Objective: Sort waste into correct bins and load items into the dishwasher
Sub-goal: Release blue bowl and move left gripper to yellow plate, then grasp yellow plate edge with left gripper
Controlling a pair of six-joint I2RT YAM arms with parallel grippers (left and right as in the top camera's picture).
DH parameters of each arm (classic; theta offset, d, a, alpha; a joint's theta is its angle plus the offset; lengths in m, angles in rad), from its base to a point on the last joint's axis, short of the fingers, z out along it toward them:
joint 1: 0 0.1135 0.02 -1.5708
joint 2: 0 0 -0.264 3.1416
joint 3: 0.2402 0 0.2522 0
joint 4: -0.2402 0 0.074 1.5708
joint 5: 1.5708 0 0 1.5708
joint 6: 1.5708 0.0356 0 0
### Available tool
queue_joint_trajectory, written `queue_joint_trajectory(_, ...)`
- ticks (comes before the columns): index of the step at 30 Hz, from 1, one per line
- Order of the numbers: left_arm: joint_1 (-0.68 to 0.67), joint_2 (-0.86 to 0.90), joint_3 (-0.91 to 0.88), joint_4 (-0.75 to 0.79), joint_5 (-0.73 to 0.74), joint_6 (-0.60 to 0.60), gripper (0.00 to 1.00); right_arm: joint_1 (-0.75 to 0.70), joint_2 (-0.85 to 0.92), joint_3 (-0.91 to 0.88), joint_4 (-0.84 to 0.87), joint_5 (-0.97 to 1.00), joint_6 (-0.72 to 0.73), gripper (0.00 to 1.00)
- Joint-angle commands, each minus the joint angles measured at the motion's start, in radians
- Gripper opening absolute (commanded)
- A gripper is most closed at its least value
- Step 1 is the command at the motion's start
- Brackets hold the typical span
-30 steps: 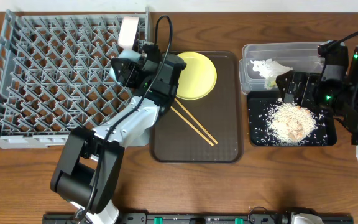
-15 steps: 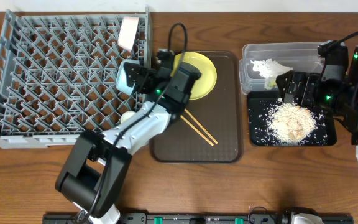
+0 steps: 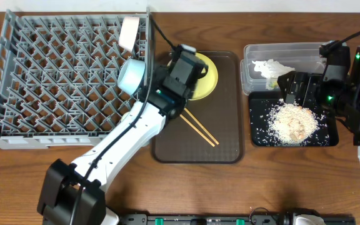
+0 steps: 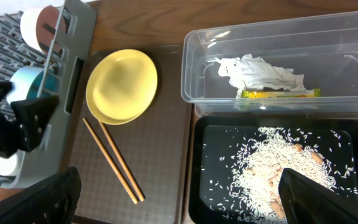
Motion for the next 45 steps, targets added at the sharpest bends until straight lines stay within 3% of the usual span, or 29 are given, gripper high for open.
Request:
queue_joint_trajectory(1, 0.0, 0.054, 0.007, -0.02, 0.286, -0.168, 0.84, -0.003, 0.005, 0.001, 0.002, 0.003, 0.008, 0.99)
queue_joint_trajectory(4, 0.0, 0.122, 0.007, 0.025, 0.378, -0.223, 0.84, -0.003, 0.005, 0.001, 0.002, 0.003, 0.008, 0.99)
queue_joint_trajectory(9, -0.001, 0.239, 0.007, 0.156, 0.441, -0.317, 0.73, -0.003, 0.005, 0.001, 0.002, 0.003, 0.008, 0.99)
queue_joint_trajectory(22, -0.043, 0.378, 0.007, 0.236, 0.507, -0.317, 0.73, -0.003, 0.005, 0.001, 0.002, 0.003, 0.008, 0.99)
queue_joint_trajectory(31, -0.049, 0.381, 0.007, 0.257, 0.455, -0.312, 0.72, -0.003, 0.005, 0.001, 0.002, 0.003, 0.008, 0.99)
queue_joint_trajectory(35, -0.077, 0.357, 0.02, 0.262, 0.452, -0.227, 0.72, -0.003, 0.005, 0.001, 0.002, 0.003, 0.008, 0.99)
queue_joint_trajectory(41, -0.103, 0.321, 0.031, 0.273, 0.249, -0.124, 0.72, -0.003, 0.005, 0.001, 0.002, 0.003, 0.008, 0.99)
queue_joint_trajectory(45, -0.1, 0.332, 0.03, 0.272, 0.208, -0.075, 0.72, -0.003, 0.005, 0.001, 0.002, 0.003, 0.008, 0.99)
